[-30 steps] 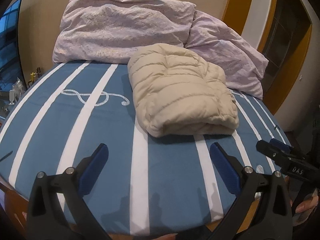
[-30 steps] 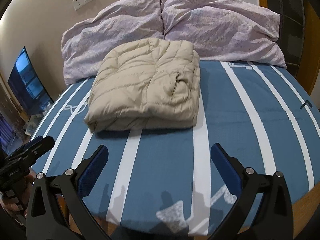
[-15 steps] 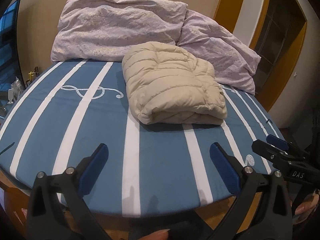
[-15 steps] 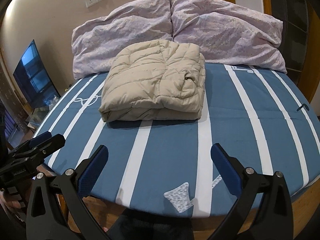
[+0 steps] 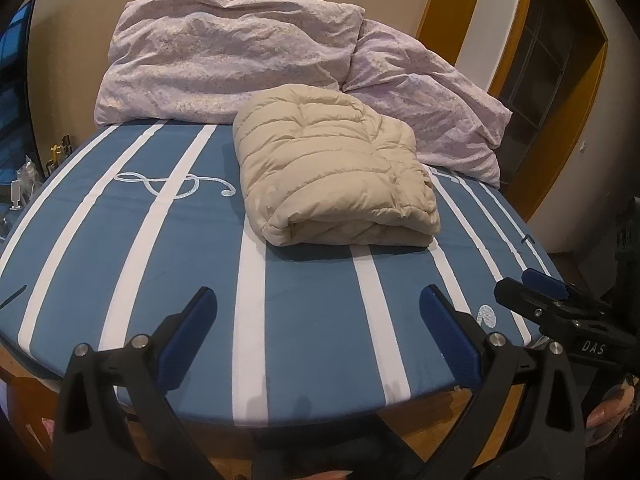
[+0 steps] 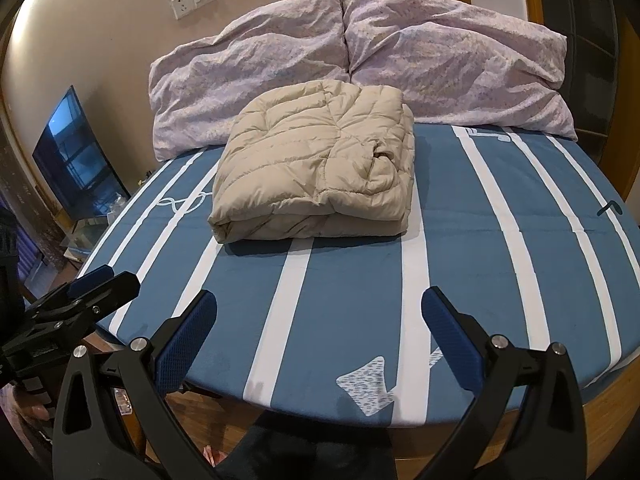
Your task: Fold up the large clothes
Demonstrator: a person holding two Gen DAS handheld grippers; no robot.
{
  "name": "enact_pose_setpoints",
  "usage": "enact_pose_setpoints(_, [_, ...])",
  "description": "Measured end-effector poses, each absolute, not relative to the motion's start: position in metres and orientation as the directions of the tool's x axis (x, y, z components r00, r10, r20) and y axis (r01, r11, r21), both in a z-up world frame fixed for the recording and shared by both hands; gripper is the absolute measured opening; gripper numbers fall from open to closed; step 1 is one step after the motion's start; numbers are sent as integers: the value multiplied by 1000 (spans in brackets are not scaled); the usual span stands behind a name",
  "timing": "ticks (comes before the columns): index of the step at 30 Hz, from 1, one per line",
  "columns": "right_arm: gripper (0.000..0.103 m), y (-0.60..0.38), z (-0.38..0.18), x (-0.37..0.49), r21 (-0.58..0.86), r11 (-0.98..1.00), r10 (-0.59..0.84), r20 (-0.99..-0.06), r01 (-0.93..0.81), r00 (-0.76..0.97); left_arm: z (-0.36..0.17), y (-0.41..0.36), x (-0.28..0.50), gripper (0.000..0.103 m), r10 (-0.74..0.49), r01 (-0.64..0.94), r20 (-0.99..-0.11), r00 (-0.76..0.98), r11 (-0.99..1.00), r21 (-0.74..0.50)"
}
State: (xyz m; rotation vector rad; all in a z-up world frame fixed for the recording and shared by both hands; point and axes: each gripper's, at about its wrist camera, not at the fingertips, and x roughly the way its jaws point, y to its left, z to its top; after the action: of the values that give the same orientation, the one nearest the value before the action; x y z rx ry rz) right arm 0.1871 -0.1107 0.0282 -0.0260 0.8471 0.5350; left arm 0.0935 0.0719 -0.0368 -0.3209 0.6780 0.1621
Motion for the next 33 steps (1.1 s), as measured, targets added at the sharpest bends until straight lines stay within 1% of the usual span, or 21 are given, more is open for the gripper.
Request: enact_pose_setpoints(33, [102,-109,29,186,212,861,457,-723,-463,519,-35,68,97,101,28,-237,-640,768,941,-243])
